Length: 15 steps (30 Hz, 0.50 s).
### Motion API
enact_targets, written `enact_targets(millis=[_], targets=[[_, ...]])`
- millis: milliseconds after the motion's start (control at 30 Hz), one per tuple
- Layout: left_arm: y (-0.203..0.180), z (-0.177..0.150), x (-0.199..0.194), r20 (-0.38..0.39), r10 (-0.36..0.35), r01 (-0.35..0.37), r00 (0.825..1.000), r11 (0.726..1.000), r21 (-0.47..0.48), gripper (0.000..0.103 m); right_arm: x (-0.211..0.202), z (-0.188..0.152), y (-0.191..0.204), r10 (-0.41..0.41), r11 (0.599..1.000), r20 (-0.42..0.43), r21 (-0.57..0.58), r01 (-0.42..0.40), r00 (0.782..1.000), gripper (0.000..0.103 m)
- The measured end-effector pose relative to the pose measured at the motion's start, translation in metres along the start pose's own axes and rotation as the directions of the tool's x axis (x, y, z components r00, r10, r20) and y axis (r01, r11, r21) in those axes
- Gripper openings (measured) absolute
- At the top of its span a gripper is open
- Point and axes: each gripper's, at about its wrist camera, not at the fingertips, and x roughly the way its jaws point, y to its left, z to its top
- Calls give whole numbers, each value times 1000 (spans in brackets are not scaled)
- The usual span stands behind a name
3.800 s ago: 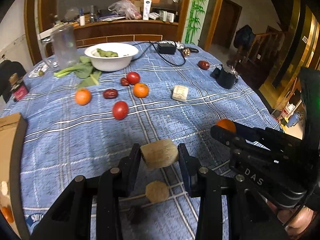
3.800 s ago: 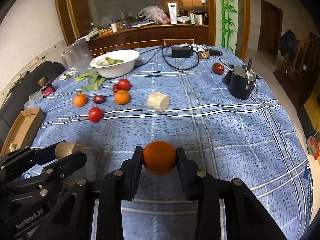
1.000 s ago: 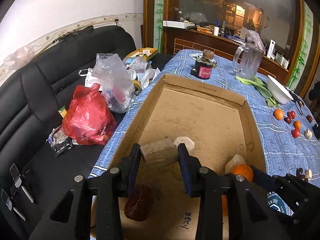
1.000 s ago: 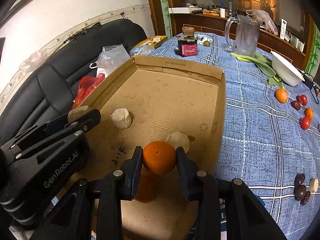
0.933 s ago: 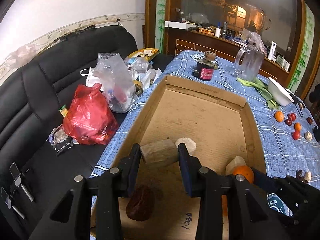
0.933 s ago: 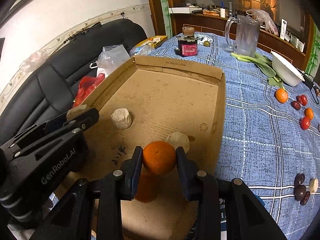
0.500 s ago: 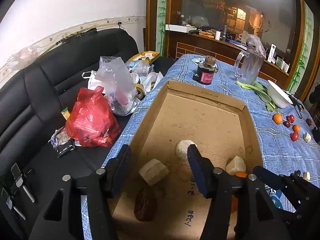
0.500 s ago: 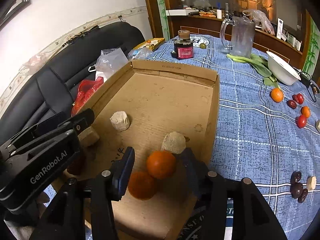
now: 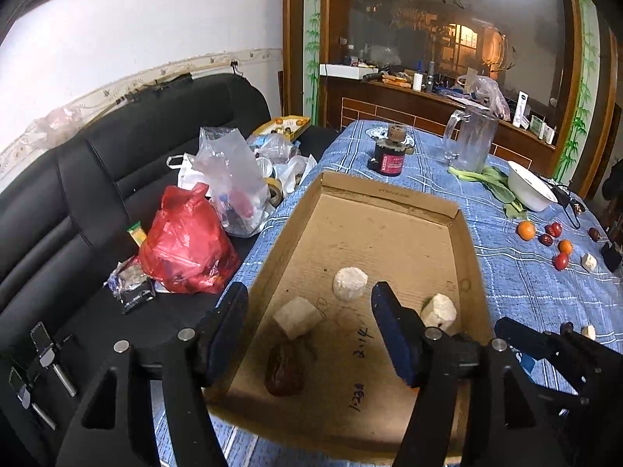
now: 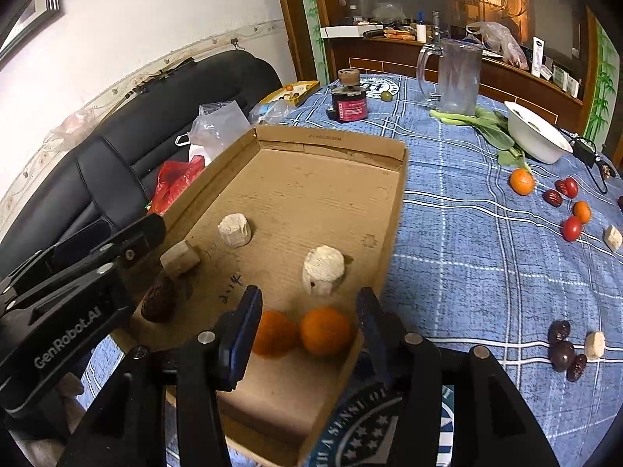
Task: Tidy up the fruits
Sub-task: 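Open the left tool to drop the cube while the right tool releases the orange, then withdraw both tools from the tray back over the table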
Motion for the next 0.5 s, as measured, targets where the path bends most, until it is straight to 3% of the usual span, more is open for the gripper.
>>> enact_targets(millis=[500], targets=[[-9, -18, -36, 21, -24, 25, 999, 999, -31, 67, -46, -17, -41, -32, 998, 56, 52, 29, 998, 55]])
